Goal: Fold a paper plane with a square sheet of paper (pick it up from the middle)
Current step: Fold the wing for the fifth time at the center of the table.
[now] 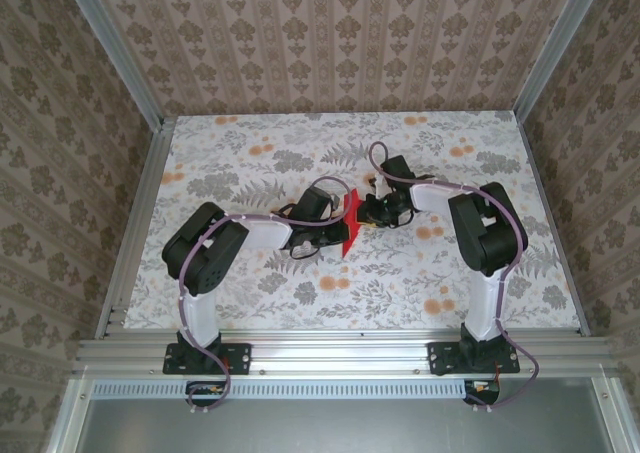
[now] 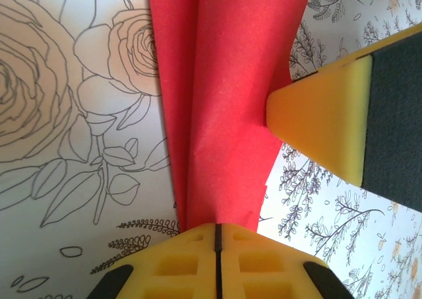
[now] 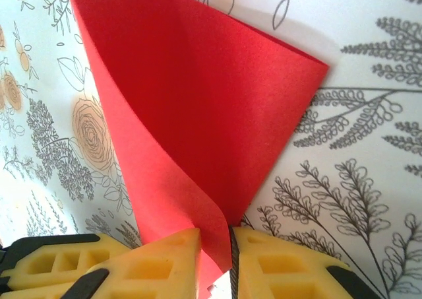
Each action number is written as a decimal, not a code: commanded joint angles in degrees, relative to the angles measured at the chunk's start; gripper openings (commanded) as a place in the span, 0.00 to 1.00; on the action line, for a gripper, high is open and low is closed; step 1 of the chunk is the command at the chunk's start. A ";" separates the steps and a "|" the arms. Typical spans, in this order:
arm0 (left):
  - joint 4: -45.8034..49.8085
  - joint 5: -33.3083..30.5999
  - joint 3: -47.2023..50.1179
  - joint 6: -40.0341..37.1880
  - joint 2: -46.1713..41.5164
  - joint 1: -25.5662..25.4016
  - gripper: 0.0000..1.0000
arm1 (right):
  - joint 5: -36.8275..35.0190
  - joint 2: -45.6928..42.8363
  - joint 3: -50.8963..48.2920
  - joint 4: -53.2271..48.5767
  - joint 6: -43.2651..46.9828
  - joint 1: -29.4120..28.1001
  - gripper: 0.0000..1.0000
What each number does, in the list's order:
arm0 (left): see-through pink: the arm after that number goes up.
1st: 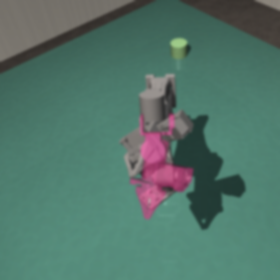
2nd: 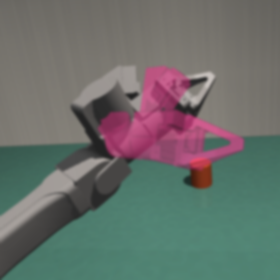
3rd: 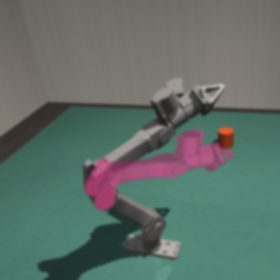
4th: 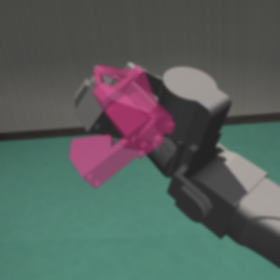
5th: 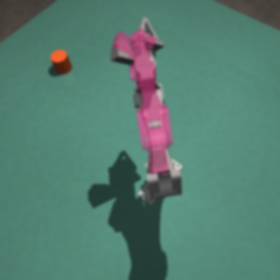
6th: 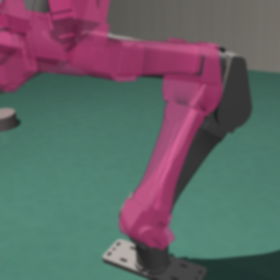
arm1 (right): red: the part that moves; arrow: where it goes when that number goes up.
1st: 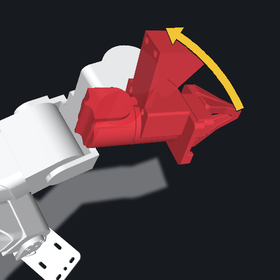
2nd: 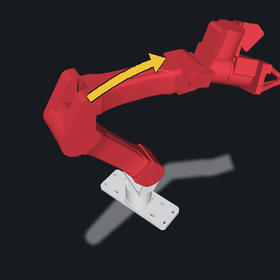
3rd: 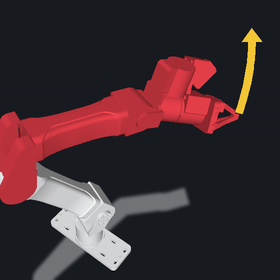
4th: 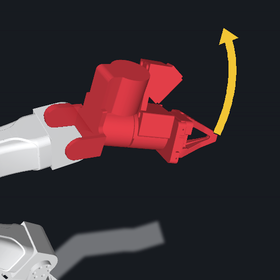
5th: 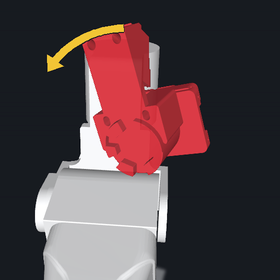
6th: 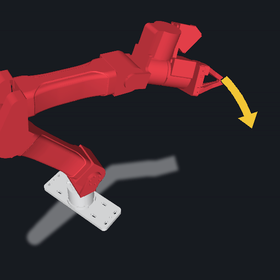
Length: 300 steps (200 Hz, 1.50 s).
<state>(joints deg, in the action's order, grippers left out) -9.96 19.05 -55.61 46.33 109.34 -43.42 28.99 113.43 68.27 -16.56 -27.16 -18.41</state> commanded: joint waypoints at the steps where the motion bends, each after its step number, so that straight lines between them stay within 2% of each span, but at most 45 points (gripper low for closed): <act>1: 5.03 -1.14 -0.35 -1.01 -0.52 -0.15 0.11 | -0.76 1.79 2.05 -0.91 2.42 -0.39 0.19; 66: 0.20 3.18 0.70 -0.50 -4.15 0.64 0.21 | -1.29 3.17 3.18 -1.07 2.74 -0.59 0.14; 108: -2.73 6.19 2.97 0.04 -4.48 0.67 0.21 | -2.33 3.62 3.53 -1.98 2.74 -0.82 0.14; 224: -2.79 10.16 4.37 -1.76 -4.38 -0.17 0.21 | -3.90 5.05 4.69 -3.82 1.97 -1.23 0.15; 300: -6.91 11.48 6.31 -2.23 -5.96 -0.41 0.27 | -6.16 6.45 5.11 -5.36 1.40 -1.36 0.12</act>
<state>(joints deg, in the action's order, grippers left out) -14.83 28.93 -50.35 45.25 105.36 -43.53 27.66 116.42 72.69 -20.32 -25.50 -19.03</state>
